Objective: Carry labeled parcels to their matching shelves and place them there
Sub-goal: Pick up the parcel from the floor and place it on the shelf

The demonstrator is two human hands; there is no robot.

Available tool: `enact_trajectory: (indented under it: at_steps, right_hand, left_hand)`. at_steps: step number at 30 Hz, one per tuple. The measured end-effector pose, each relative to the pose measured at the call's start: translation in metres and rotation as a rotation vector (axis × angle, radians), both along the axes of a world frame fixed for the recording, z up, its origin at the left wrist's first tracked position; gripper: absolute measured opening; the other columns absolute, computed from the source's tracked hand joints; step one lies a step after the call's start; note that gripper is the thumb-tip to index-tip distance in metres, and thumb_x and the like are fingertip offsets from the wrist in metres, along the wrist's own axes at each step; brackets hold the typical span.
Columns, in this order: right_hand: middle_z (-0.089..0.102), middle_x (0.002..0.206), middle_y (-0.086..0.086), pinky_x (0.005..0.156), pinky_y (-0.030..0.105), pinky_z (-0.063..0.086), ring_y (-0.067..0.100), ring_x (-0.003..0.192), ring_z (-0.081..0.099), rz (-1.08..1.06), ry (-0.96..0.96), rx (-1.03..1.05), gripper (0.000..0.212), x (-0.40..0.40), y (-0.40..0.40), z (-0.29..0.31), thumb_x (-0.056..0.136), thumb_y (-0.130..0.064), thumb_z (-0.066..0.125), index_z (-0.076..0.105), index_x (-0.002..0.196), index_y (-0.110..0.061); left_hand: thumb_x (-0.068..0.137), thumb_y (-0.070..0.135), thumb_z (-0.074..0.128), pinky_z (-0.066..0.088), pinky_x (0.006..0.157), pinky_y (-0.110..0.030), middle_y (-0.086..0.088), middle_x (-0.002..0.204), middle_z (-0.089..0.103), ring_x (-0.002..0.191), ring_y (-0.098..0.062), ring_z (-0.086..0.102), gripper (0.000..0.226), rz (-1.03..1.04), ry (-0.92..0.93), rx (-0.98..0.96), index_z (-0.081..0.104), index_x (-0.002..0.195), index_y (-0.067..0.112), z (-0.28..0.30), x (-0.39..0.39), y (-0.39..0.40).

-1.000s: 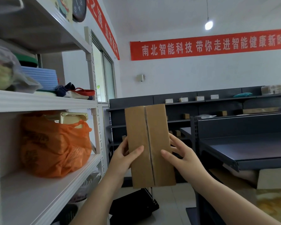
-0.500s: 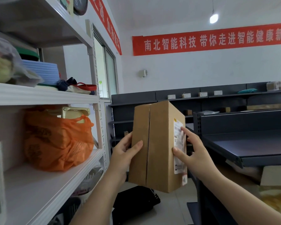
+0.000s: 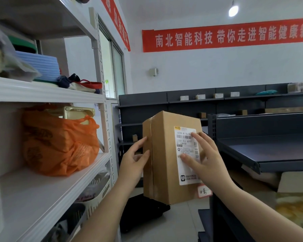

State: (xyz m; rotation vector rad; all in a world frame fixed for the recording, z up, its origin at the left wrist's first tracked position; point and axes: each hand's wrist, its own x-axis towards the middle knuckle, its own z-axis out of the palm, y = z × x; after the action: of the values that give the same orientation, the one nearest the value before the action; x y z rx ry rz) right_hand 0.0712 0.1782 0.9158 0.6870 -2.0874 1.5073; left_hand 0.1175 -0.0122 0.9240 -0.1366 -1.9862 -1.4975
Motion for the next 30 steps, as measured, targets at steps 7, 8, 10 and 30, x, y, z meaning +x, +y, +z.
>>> enact_trajectory:
  at_steps: [7, 8, 10, 30]
  right_hand:
    - [0.015, 0.153, -0.020, 0.106, 0.045, 0.040, 0.011, 0.140, 0.023, -0.030, 0.058, 0.086, 0.071, 0.006, -0.002, -0.001, 0.074, -0.042, 0.069, 0.036, 0.137, -0.040]
    - [0.015, 0.153, -0.020, 0.107, 0.044, 0.038, 0.011, 0.140, 0.022, -0.037, 0.070, 0.105, 0.070, 0.008, -0.003, 0.000, 0.075, -0.041, 0.068, 0.037, 0.138, -0.039]
    - [0.014, 0.154, -0.018, 0.110, 0.041, 0.036, 0.010, 0.141, 0.020, -0.042, 0.099, 0.142, 0.068, 0.010, -0.002, 0.001, 0.077, -0.039, 0.068, 0.038, 0.138, -0.036]
    - [0.026, 0.142, -0.031, 0.077, 0.001, 0.045, -0.022, 0.122, 0.030, 0.169, 0.234, 0.241, 0.030, 0.019, 0.032, -0.025, 0.080, -0.040, 0.062, 0.055, 0.107, -0.051]
  left_hand:
    - [0.079, 0.046, 0.056, 0.052, 0.090, -0.044, 0.004, 0.121, 0.059, 0.105, -0.016, 0.061, 0.053, -0.065, -0.126, 0.089, 0.048, 0.130, 0.031, 0.000, 0.002, 0.006]
    - [0.070, 0.053, 0.057, 0.052, 0.091, -0.045, 0.002, 0.123, 0.058, 0.108, -0.018, 0.060, 0.065, -0.086, -0.149, 0.102, 0.047, 0.130, 0.031, 0.000, 0.003, 0.007]
    - [0.059, 0.053, 0.060, 0.051, 0.091, -0.042, 0.003, 0.125, 0.055, 0.105, -0.014, 0.058, 0.079, -0.132, -0.180, 0.135, 0.043, 0.133, 0.029, 0.000, 0.005, 0.008]
    - [0.079, 0.043, 0.060, 0.046, 0.091, -0.043, -0.002, 0.108, 0.066, 0.105, -0.028, 0.060, 0.039, -0.082, -0.288, 0.344, 0.057, 0.113, 0.026, -0.003, -0.003, 0.000]
